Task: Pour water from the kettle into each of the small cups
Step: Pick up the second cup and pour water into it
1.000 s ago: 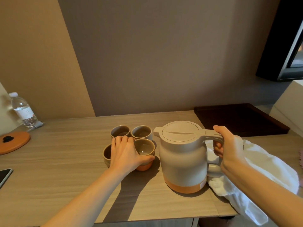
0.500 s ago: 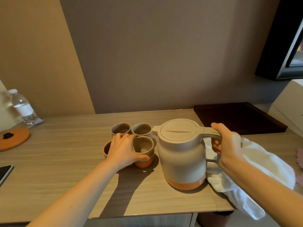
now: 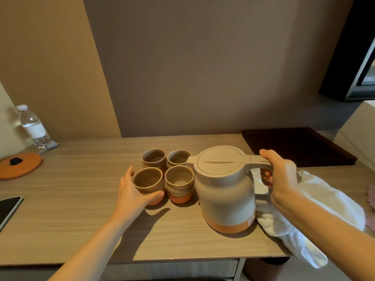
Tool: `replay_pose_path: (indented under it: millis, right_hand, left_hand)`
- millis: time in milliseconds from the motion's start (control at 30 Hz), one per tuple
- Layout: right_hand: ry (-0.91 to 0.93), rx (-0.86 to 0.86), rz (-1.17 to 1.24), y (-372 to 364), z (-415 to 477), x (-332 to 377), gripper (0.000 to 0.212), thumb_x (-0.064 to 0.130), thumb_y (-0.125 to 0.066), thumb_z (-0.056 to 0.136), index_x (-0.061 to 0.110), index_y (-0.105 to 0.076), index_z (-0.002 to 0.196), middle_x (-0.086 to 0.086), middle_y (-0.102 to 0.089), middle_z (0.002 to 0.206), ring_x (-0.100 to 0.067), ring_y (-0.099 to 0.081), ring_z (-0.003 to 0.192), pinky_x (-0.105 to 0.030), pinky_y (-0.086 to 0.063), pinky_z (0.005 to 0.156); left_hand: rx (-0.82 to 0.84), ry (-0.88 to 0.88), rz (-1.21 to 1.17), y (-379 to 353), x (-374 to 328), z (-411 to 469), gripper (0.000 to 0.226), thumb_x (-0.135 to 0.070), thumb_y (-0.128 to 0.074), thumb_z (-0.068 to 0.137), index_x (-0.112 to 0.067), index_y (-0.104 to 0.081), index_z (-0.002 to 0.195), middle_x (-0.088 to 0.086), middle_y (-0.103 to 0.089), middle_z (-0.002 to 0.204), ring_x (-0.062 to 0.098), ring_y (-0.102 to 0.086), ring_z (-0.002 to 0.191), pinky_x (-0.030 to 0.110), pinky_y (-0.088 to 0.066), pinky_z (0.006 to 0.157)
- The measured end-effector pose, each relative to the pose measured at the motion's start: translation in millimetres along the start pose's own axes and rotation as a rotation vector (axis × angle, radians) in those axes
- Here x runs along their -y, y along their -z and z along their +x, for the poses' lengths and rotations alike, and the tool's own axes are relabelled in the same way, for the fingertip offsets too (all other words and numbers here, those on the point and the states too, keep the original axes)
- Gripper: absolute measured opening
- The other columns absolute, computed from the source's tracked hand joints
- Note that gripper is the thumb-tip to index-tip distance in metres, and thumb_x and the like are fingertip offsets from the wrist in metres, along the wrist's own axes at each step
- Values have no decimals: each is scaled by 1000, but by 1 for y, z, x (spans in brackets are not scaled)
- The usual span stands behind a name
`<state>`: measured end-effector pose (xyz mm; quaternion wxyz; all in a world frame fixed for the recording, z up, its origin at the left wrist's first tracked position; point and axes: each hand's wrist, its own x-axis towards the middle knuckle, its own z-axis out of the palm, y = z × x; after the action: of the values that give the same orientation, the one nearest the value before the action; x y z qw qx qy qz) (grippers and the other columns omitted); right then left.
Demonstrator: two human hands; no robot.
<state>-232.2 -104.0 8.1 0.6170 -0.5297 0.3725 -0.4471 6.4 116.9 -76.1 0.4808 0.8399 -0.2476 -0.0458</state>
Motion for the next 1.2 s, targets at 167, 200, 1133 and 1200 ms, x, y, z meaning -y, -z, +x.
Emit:
replay_pose_path:
  millis: [167, 200, 1133, 1200]
  right_hand:
    - [29, 18, -12, -4, -5, 4, 32, 25, -61, 87, 7, -60, 60, -1, -46, 49, -14, -40, 52, -26, -34, 55]
    - [30, 23, -13, -5, -6, 4, 32, 25, -61, 87, 7, -60, 60, -2, -46, 50, -14, -40, 52, -26, -34, 55]
    - [76, 152, -107, -38, -51, 52, 32, 39, -67, 73, 10, -59, 62, -5, -54, 62, -19, -47, 63, -28, -35, 57]
    - [62, 166, -119, -41, -54, 56, 30, 40, -66, 69, 12, -61, 61, -6, -56, 64, -20, -48, 65, -30, -36, 58]
  left_hand:
    - [-4, 79, -200, -12, -2, 1, 108, -23, -94, 58, -16, -30, 144, 5, -50, 136, 24, -48, 125, 35, -44, 97]
    - [-16, 90, -220, -13, -3, 1, 103, -21, -94, 58, -16, -32, 141, 5, -51, 133, 22, -49, 122, 34, -45, 95]
    - [33, -89, -208, 47, -49, -40, 85, -22, -94, 57, -33, -38, 120, -11, -51, 113, 13, -50, 106, 19, -46, 69]
    - [48, -118, -171, 49, -51, -42, 86, -23, -95, 56, -35, -38, 119, -12, -50, 114, 13, -50, 107, 17, -45, 68]
